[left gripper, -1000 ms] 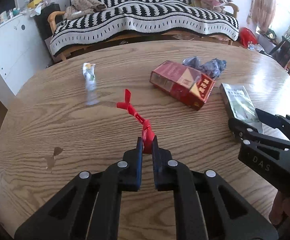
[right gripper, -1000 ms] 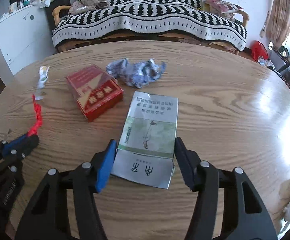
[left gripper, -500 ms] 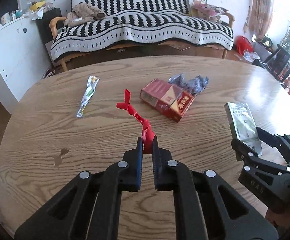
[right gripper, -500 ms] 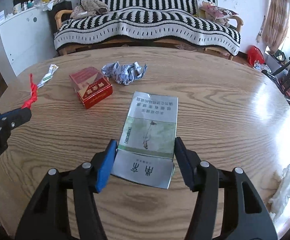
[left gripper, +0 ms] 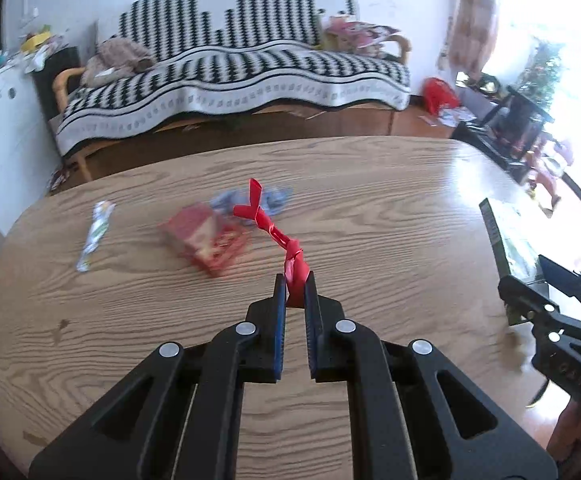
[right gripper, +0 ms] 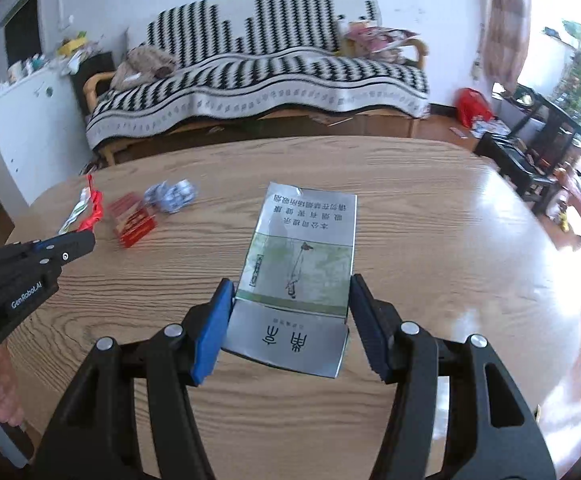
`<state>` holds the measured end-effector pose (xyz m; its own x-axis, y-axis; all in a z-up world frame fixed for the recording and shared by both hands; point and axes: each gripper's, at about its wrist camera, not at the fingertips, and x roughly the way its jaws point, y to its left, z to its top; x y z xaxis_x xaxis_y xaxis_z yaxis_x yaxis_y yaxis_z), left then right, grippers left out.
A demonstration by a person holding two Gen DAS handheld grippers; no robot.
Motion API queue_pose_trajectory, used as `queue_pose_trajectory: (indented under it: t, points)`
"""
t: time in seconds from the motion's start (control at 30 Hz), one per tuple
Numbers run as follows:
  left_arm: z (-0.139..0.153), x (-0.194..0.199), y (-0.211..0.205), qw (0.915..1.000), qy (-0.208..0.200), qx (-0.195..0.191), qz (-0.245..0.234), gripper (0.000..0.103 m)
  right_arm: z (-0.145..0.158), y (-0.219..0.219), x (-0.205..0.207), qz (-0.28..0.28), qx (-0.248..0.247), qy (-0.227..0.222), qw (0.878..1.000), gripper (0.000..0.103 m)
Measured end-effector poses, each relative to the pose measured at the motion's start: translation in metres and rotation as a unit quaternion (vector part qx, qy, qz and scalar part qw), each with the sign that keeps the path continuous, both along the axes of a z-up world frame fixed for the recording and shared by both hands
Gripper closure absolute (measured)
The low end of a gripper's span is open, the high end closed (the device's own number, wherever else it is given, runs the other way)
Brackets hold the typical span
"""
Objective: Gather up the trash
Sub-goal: 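Carry the ribbon and card box over the bin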
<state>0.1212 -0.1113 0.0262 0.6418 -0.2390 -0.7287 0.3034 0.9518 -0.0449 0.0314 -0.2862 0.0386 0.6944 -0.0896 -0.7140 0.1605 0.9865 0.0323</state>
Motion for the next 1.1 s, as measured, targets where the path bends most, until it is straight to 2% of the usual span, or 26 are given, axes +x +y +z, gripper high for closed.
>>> queue_pose_trajectory:
  t: [0.3,0.5,0.67,0.8,1.0,1.1]
  points:
    - [0.010,-0.038,-0.103,0.9960,-0.005,-0.022,-0.087,0.095,0.010,-0.124,-0.081,-0.100,0.003,-0.002,0.995,0.045]
    - [0.007,-0.077,-0.181,0.9855,-0.004,-0.026,-0.167,0.095,0.009,-0.204,-0.144,-0.169,0.015,-0.011,0.985,0.045]
    - [-0.002,-0.114,-0.238,0.9701,0.008,-0.037,-0.240,0.095,-0.003,-0.272,-0.196,-0.224,0.046,-0.007,0.974,0.045]
    - [-0.018,-0.145,-0.287,0.9544,0.030,-0.043,-0.294,0.095,-0.021,-0.318,-0.233,-0.252,0.087,0.008,0.964,0.045]
    - [-0.051,-0.173,-0.340,0.9315,0.079,-0.058,-0.350,0.095,-0.048,-0.346,-0.253,-0.260,0.137,0.045,0.955,0.045]
    - [-0.064,-0.186,-0.356,0.9227,0.090,-0.062,-0.370,0.095,-0.062,-0.351,-0.251,-0.261,0.147,0.073,0.951,0.045]
